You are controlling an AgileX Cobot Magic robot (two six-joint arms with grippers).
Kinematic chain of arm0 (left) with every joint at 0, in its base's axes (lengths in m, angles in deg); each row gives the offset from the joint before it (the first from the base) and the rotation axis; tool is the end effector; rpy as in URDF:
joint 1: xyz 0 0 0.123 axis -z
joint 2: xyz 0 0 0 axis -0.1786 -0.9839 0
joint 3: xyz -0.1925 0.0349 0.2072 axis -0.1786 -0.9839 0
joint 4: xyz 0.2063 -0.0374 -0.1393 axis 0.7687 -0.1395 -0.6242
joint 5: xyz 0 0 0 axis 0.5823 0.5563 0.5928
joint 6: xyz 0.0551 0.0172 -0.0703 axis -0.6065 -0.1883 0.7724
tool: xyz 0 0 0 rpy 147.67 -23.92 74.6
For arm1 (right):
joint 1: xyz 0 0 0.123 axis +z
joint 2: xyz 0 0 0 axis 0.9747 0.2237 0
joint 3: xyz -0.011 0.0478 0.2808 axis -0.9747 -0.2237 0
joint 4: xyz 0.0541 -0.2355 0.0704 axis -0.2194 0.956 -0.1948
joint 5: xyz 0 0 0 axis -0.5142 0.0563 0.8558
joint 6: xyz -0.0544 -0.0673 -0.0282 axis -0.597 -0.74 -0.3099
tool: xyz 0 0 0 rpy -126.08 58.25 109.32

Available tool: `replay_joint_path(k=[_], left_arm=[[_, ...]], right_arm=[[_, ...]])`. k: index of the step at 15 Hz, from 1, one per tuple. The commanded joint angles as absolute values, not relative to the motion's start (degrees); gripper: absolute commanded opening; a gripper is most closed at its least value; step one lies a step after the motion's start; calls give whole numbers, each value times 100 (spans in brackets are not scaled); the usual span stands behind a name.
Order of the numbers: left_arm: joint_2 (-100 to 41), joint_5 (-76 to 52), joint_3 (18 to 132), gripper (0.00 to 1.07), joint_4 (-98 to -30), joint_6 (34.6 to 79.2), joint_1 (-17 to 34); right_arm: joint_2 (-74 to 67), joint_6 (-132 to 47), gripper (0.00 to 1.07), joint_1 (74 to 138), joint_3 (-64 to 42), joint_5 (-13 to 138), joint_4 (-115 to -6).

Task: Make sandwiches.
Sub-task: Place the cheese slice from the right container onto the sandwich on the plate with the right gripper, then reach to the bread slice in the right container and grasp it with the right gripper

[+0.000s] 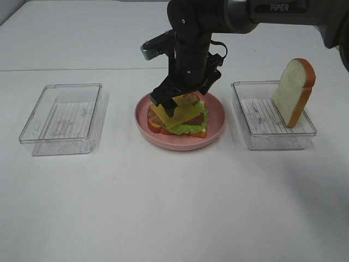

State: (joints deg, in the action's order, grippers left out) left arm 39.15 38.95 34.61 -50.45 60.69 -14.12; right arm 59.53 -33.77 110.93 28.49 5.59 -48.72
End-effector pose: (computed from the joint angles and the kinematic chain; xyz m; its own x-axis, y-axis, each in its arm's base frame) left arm -0.0087 -0.0021 0.2817 -0.4458 -0.0390 -0.8943 -0.0560 0.9983 -0.0156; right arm 0.4132 0.2588 0.1578 -0.7605 -0.5809 -0.2901 -0.5539 0.8135 -0.1772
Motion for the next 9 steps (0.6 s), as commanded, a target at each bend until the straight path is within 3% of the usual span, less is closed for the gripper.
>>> replay_joint_path(k=[1,5,9], left_arm=[[4012,3878,3450,98,-5085,6103,-1424],[4012,3878,3450,98,-5085,6103,-1424],[4012,3878,3450,98,-5085,6103,-1424]], right_arm=[[5810,-3079,99,11076,2906,175,-4408],[5403,-3159,99,11059,2912,-48,-4362],[4417,-3239,99,10612,2912,-272,-4219]])
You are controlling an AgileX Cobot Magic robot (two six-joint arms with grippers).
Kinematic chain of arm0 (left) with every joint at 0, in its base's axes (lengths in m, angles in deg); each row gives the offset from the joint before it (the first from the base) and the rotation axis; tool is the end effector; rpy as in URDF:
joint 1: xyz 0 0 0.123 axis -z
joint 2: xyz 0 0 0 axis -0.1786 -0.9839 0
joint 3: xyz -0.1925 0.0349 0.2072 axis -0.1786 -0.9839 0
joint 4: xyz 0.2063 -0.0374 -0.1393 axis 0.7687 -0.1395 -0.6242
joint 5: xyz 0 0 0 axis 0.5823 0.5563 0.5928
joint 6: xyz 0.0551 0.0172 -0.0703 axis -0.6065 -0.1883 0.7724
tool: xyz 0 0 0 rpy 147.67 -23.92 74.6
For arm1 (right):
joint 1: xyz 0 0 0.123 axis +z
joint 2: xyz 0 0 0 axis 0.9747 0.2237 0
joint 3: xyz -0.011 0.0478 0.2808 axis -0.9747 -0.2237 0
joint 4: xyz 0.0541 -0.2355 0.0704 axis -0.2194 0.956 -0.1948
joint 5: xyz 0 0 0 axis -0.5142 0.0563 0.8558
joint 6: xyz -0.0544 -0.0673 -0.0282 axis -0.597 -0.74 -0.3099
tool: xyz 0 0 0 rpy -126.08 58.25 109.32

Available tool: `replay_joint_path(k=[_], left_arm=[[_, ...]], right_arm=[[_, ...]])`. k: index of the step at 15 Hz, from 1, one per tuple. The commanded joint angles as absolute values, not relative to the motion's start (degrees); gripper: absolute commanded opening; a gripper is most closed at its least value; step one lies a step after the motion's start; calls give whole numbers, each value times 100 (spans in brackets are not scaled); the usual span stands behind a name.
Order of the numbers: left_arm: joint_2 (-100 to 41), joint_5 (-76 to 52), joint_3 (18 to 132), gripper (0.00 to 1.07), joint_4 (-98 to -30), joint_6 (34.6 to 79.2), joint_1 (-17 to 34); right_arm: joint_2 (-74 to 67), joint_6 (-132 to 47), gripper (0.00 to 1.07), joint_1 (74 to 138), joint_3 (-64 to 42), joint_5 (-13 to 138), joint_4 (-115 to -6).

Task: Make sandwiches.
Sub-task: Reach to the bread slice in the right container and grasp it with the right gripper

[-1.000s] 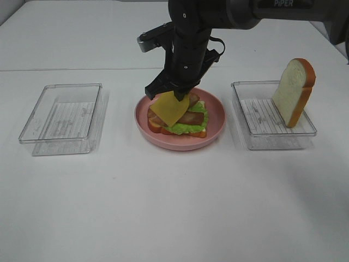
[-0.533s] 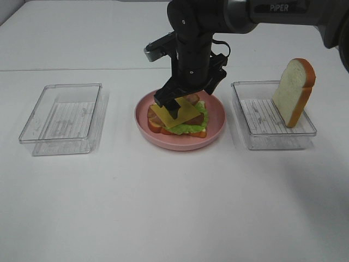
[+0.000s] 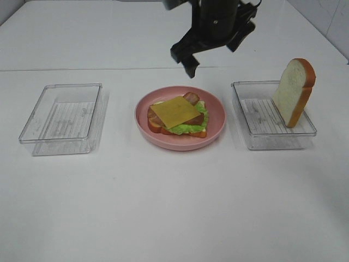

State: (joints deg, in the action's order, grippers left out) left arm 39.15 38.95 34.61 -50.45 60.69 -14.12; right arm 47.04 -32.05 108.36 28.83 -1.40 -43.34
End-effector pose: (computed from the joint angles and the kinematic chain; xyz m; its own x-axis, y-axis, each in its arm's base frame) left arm -0.0087 -0.0021 0.2817 -0.4458 -0.0390 -0.8943 -0.0560 0.9983 -0.0156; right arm 0.4046 0.2182 0.2612 -0.7568 -0.5243 -0.3903 -0.4554 0.8513 -0.2605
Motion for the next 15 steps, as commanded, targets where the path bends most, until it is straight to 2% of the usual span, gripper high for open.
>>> replay_joint_path(k=[1,2,5,10,15], left_arm=[[4012,3878,3450,98,-5085,6103,-1424],[4012,3878,3450,98,-5085,6103,-1424],[4012,3878,3450,98,-5085,6103,-1424],[4012,3878,3450,98,-5085,6103,-1424],[4012,3878,3450,98,-5085,6103,-1424]], right_arm=[[4119,-3239,99,10263,2912,-352,-4231],[4028,-3239,99,10160,2912,-392,-4248],[3707,-3308,99,9197,2912,-564,-4546],[3833,-3640,99,8189,2894,-547,-5457],[4417,-3824,99,7942,2894,-512,-5806]])
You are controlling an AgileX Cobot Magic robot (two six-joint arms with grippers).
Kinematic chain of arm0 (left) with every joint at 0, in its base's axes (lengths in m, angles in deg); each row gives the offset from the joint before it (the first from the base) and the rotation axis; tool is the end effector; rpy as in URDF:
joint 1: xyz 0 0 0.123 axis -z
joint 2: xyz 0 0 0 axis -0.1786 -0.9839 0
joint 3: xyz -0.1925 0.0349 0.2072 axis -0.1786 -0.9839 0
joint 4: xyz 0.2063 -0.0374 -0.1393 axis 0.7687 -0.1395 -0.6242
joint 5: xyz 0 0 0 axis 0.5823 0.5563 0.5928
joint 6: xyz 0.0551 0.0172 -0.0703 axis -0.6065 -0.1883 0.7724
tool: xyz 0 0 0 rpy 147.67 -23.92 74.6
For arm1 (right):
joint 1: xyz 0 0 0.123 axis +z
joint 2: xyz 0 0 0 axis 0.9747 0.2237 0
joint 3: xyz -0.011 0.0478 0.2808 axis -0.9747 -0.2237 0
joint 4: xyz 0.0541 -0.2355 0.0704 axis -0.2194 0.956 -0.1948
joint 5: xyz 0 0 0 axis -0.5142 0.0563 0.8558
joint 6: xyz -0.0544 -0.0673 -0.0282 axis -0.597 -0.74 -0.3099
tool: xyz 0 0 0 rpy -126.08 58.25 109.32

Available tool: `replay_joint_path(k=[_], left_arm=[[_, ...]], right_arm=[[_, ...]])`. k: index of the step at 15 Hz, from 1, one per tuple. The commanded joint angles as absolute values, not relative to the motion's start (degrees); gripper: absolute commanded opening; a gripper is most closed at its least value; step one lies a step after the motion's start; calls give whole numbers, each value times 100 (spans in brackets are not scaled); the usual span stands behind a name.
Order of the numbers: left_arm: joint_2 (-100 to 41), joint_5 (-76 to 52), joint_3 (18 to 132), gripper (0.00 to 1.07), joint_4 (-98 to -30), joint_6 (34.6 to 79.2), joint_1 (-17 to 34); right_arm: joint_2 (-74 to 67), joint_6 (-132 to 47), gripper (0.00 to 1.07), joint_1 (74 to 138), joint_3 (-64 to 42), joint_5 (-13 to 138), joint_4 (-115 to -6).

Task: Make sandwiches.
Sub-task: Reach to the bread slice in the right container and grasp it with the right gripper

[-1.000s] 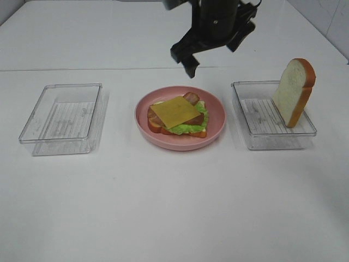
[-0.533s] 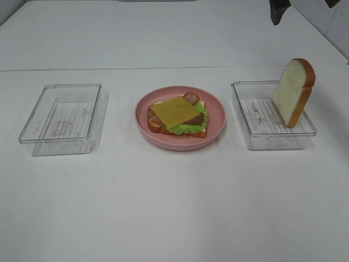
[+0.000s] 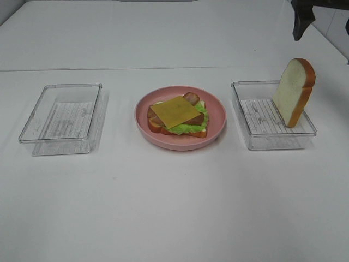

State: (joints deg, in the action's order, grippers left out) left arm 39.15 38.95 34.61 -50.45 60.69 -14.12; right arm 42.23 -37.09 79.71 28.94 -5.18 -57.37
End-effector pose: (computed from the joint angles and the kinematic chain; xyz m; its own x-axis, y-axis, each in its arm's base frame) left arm -0.0087 -0.0021 0.2817 -0.4458 -0.0390 -0.8943 -0.0560 0.9983 -0.0156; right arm 0.4402 0.0154 0.2937 -0.9130 -0.0588 -0.4038 -0.0398 0.9977 -0.0554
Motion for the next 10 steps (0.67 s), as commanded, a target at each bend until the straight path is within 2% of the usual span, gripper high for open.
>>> replay_joint_path(k=[1,7,10], left_arm=[[4012,3878,3450,98,-5085,6103,-1424],[4012,3878,3450,98,-5085,6103,-1424],[4012,3878,3450,98,-5085,6103,-1424]], right_arm=[[4658,-3852,99,7942,2894,-507,-5835],[5369,-4030,98,7942,2894,-318,-6075],[5540,-4030,88,7942,2894,-243,-6075]])
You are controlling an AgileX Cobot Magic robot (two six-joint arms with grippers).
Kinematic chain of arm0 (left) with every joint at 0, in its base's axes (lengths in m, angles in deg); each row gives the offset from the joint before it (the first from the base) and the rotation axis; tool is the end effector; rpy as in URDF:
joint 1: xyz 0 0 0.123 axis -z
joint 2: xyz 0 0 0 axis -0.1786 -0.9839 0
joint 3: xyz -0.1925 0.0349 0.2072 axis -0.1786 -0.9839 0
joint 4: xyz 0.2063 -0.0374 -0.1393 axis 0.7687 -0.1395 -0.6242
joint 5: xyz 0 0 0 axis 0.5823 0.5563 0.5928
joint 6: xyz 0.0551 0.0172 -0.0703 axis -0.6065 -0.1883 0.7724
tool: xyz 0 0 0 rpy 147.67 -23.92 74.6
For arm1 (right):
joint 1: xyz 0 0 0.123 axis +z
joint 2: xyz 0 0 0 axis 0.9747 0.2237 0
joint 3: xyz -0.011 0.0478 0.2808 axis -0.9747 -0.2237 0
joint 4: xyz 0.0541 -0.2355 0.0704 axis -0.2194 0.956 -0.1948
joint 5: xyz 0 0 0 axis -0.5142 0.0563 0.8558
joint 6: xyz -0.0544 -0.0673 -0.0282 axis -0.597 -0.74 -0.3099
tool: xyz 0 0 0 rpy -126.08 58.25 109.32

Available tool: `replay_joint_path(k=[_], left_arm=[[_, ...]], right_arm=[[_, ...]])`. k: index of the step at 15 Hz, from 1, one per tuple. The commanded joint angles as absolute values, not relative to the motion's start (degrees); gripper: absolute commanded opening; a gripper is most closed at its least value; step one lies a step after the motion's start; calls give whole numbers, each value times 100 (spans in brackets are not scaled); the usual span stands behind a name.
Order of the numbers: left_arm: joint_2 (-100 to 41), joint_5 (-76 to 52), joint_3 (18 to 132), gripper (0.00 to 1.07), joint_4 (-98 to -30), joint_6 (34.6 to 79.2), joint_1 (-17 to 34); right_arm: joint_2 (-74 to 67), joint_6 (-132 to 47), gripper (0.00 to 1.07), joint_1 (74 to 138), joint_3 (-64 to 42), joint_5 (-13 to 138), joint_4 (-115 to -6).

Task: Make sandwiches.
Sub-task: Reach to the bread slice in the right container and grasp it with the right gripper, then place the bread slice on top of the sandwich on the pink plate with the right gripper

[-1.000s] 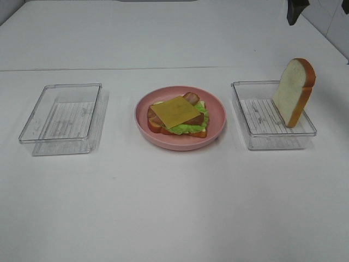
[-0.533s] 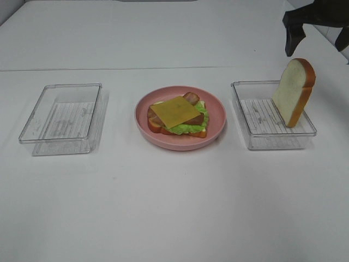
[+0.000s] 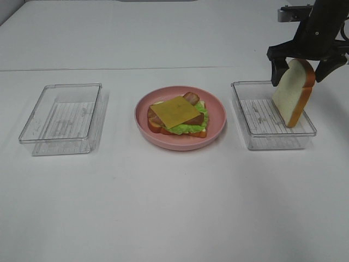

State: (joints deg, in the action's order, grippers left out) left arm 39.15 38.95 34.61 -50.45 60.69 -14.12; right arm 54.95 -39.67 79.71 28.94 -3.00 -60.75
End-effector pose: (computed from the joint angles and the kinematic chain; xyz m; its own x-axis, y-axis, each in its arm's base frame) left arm -0.0087 -0.0021 0.2817 -0.4458 -0.0390 -0.8943 -0.0560 0.9983 -0.0156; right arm 0.4701 0.0216 0.1931 -0.9699 -0.0807 -0.2298 -0.0810 0.9967 -0.0084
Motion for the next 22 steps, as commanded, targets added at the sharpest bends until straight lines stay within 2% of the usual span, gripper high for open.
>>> replay_joint_path(k=[1,3,4,5,6,7,14,20,22], left_arm=[[4012,3878,3450,98,-5085,6103,-1424],[4012,3878,3450,98,-5085,6103,-1424],[4012,3878,3450,98,-5085,6103,-1424],[4012,3878,3450,98,-5085,6103,-1424],[4012,3878,3450,98,-5085,6103,-1424],[4012,3878,3450,98,-5085,6103,-1424],[4012,3878,3450,98,-5085,6103,-1424],[4012,3878,3450,98,-5085,6103,-1424],[4012,3878,3450,98,-5085,6103,-1424]], right_arm=[[5581,-4036,82,7942,2894,-243,-6075],[5609,-4036,63,7942,2894,-209,-6075],[5603,-3967,27,7942,2894,-152,-6075],[5592,-3955,17,7942,2894,-180,-6075],[5575,-3944,3,7948,2894,-226,-6127],[5512,-3955,0,7948,2900,-306,-6282],[4538,-4104,0,7954,2900,-455,-6580],[3804,-4557,0,7965,2900,-724,-7949],[3804,-4597,0,8366,2894,-851,-8046]])
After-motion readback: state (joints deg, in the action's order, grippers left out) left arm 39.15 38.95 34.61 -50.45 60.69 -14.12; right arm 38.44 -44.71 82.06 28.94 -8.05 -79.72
